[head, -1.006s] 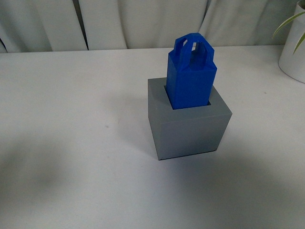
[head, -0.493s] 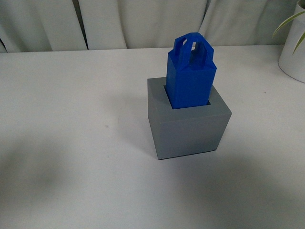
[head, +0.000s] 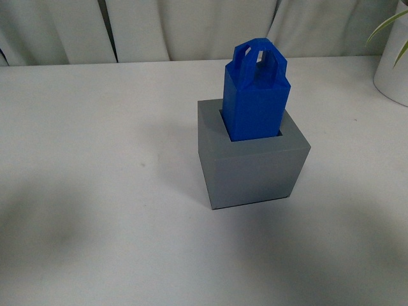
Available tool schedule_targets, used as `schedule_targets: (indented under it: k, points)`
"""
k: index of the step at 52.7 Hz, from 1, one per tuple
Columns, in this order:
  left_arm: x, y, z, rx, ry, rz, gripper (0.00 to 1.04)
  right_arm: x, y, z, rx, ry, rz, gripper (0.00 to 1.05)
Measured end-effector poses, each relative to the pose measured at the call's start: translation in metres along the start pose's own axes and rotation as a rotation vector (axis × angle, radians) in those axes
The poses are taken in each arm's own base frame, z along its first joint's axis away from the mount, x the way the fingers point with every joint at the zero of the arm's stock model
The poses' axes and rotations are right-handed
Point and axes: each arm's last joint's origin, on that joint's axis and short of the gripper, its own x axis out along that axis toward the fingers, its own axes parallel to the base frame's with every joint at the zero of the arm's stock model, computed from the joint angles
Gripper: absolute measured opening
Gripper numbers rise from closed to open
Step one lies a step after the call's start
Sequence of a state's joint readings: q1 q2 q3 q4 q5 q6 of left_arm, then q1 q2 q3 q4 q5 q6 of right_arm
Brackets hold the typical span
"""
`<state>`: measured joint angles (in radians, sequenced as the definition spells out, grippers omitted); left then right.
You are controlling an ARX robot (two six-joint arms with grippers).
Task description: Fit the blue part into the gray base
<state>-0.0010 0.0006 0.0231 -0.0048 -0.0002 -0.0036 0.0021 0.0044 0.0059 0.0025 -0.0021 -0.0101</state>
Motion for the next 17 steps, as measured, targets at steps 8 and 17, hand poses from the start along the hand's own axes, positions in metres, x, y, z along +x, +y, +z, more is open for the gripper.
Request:
schedule_targets:
  k: [8, 17]
  points:
    - [0.0000, 0.0000, 0.0000, 0.000, 0.000, 0.000, 0.99, 0.0000, 0.0000, 0.0000, 0.000, 0.000, 0.000, 0.97]
    - [0.0000, 0.0000, 0.0000, 0.000, 0.000, 0.000, 0.99, 0.0000, 0.0000, 0.0000, 0.000, 0.000, 0.000, 0.97]
